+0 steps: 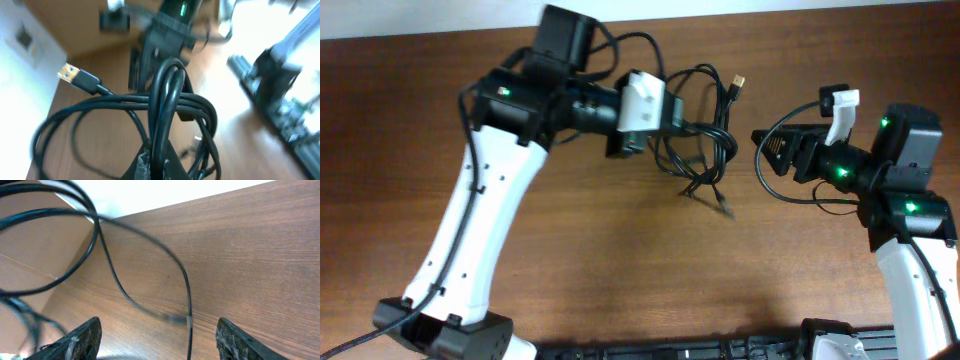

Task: Untangle cables

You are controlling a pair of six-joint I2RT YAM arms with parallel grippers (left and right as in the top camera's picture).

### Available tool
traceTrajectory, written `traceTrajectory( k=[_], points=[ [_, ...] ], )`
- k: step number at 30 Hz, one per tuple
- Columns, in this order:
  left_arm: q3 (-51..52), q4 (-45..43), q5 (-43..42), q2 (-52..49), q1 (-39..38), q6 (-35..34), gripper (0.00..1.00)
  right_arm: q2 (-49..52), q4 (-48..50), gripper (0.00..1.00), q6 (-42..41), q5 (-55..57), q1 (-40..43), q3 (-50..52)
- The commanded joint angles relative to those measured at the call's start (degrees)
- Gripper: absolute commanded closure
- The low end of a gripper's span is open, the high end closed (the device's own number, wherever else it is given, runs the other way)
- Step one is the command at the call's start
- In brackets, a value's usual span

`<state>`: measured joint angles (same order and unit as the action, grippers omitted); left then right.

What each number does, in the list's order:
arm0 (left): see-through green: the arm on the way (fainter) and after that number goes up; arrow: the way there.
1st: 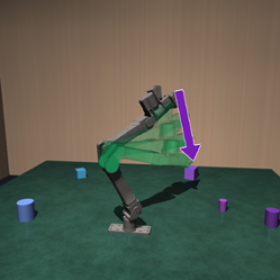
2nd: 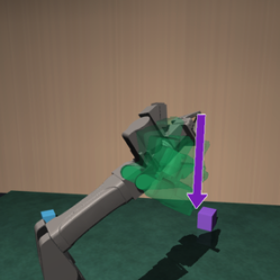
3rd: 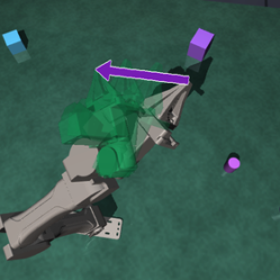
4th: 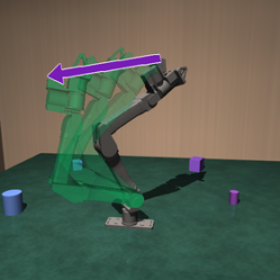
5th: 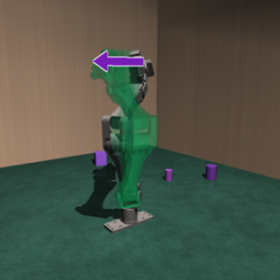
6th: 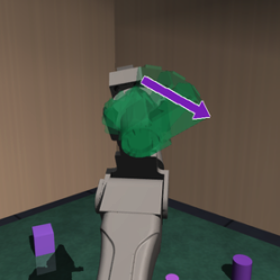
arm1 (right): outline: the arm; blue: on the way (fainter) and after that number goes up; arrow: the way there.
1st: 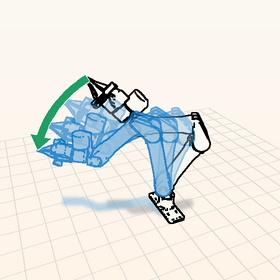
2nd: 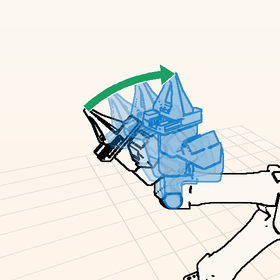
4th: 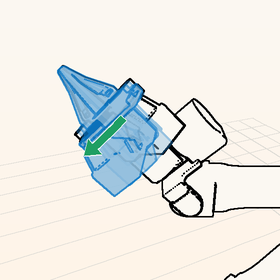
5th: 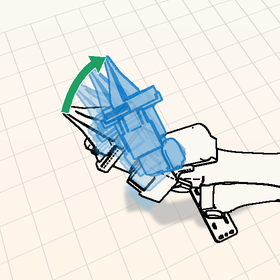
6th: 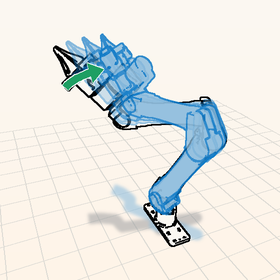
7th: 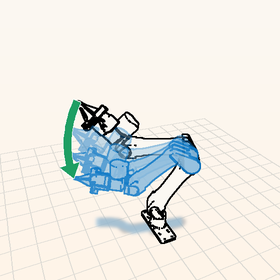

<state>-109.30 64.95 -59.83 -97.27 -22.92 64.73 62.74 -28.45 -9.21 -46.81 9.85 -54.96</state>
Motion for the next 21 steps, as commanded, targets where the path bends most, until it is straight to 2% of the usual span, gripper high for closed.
traceTrajectory(
  k=[1, 3, 11, 16, 21],
  points=[
    [-0.31, -0.17, -21.27, 1.62, 3.48, 1.36, 1.0, -0.11, 0.87, 0.3, -1.42, -5.09, 0.83, -0.46],
    [-0.31, -0.17, -23.61, 1.62, 3.74, 1.36, 1.0, -0.11, 1.77, 0.29, -2.27, -7.74, 0.72, -0.46],
    [-0.31, -1.29, -23.56, 1.62, 0.31, 1.36, 1.0, -0.11, 10.21, 0.28, -7.82, -17.99, 0.68, -0.46],
    [-0.31, -1.7, -23.58, 1.62, -1.88, 1.36, 1.0, -0.11, 14.51, 0.19, -7.8, -20.72, 0.68, -0.46],
    [-0.31, -4.15, -23.56, 1.62, -4.24, 1.36, 1.0, -0.11, 17.09, 0.16, -7.78, -22.32, 0.68, -0.46]
  ],
)
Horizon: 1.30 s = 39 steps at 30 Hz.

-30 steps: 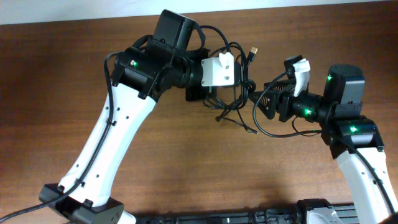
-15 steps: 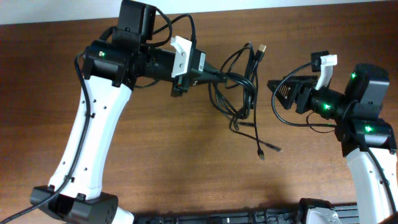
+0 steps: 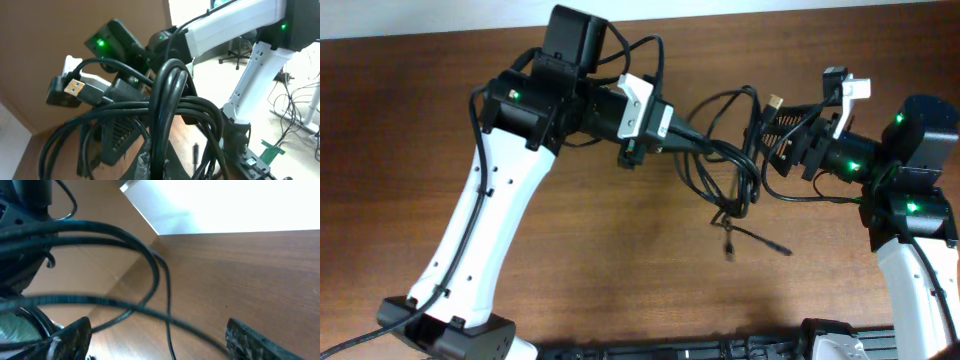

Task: Untangle cables

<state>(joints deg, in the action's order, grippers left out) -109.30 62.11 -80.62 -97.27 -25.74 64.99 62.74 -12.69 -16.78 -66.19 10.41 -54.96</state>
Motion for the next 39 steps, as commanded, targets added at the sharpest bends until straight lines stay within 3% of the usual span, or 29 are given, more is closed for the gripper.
traceTrajectory(
  k=[1, 10, 13, 30, 34, 39],
  points=[
    [-0.31, -1.92, -2.75, 1.62, -2.01, 1.09, 1.0, -0.11, 2.08, 0.16, -0.24, -3.3, 0.11, -0.46],
    [-0.31, -5.95, -4.26, 1.62, -7.3, 1.05, 1.0, 1.31, 3.96, 0.16, -0.2, -0.94, 0.11, -0.44],
    [-0.31, -6.36, -9.57, 1.62, -7.21, 1.03, 1.0, 3.74, 4.0, 0.16, -0.24, -0.11, 0.09, -0.44],
    [-0.31, -6.36, -9.44, 1.62, -4.02, -0.02, 1.0, 9.22, 3.08, 0.16, -0.02, -1.05, -1.36, -0.44],
    [-0.31, -6.36, -8.13, 1.62, -0.83, -4.42, 1.0, 9.2, 2.14, 0.16, -0.15, -1.09, -1.36, -0.44],
    [-0.31, -6.38, 1.11, 1.62, 2.71, -12.33, 1.0, 8.7, 1.81, 0.18, -0.28, -2.23, -1.36, -0.46]
  ],
)
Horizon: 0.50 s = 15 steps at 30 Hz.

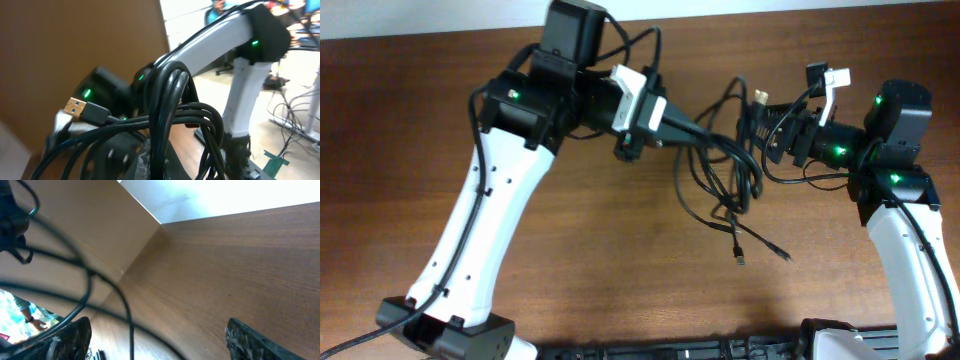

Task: Untangle cables

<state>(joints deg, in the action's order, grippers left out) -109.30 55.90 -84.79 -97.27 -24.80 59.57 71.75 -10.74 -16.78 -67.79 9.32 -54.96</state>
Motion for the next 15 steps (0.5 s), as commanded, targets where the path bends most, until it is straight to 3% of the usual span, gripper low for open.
traceTrajectory(
  k=[1, 7, 15],
  points=[
    [-0.31, -0.22, 7.98, 1.62, 2.03, -8.74, 1.0, -0.66, -0.13, 0.17, -0.28, -0.63, -0.26, -0.46],
    [-0.31, -2.36, 20.98, 1.62, 2.14, -18.29, 1.0, -4.55, 0.83, 0.17, -0.22, -0.92, -0.28, -0.46],
    [-0.31, -5.33, 21.88, 1.62, 2.1, -21.7, 1.0, -12.79, 4.87, 0.17, -0.22, -3.02, -0.26, -0.46]
  ],
)
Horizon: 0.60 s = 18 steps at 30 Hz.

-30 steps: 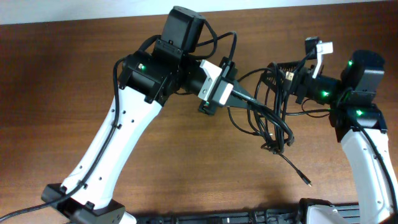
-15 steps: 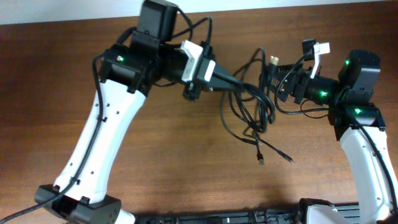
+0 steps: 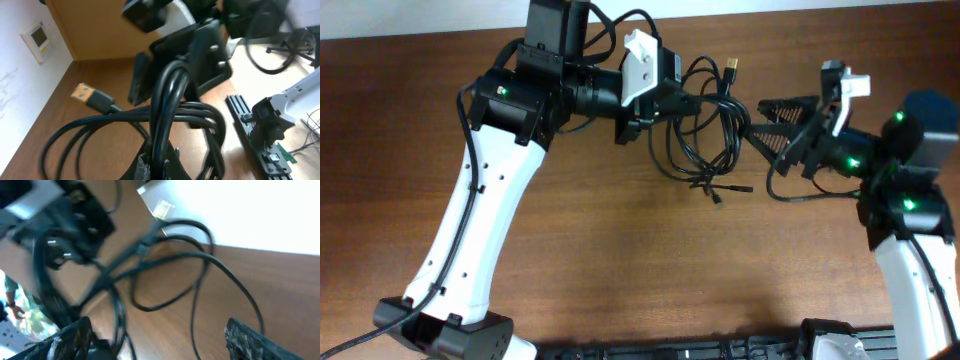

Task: Untangle cables

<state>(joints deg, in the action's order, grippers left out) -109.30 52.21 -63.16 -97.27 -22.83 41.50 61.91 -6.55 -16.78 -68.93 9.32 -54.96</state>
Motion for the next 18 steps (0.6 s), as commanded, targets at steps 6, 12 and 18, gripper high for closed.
traceTrajectory(
  k=[6, 12, 18],
  points=[
    [-0.31, -2.49, 0.22, 1.62, 0.11, -5.16, 1.0, -7.13, 2.93, 0.17, -0.24, -5.88, -0.26, -0.46],
    [-0.31, -2.71, 0.2, 1.62, 0.11, -7.5, 1.0, -8.92, 2.97, 0.17, -0.26, -7.69, -0.26, -0.46],
    [-0.31, -2.45, -2.03, 1.62, -0.92, -7.87, 1.0, -8.96, 2.97, 0.17, -0.26, -7.8, -0.28, -0.46]
  ],
)
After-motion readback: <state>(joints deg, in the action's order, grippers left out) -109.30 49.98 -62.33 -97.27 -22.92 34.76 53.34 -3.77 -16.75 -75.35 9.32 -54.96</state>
